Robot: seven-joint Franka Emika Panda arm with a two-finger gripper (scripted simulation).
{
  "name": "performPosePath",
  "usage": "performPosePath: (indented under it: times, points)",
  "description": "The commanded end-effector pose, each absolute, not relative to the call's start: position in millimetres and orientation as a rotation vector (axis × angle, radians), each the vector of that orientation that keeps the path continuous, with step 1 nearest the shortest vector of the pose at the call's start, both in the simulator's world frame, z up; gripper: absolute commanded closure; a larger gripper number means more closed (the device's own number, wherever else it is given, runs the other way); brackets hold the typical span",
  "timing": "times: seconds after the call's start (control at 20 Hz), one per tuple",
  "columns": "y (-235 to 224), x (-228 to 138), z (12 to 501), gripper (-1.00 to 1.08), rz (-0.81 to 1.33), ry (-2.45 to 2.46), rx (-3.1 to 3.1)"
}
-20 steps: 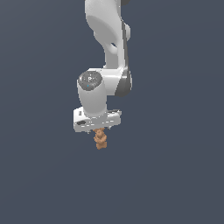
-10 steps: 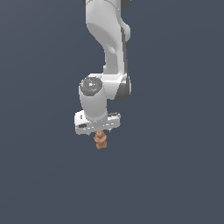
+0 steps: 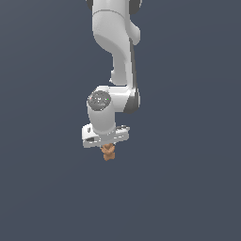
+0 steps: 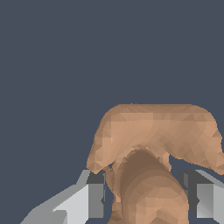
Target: Pick up the object and move it to a goal position.
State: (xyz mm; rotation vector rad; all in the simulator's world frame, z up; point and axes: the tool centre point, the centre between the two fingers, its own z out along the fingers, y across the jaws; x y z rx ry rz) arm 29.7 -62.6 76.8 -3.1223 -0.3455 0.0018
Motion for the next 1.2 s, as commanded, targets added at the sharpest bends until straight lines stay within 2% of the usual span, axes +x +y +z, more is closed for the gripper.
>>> performPosePath:
  times: [0.0, 0.65, 1.15]
  points:
    - [-62.6, 30.3, 76.7, 1.08, 0.000, -0.346, -3.123]
    - [-64.3, 28.4, 80.1, 1.08, 0.000, -0.346, -3.123]
    - [-83.7, 7.4, 118.4, 1.08, 0.000, -0.346, -3.123]
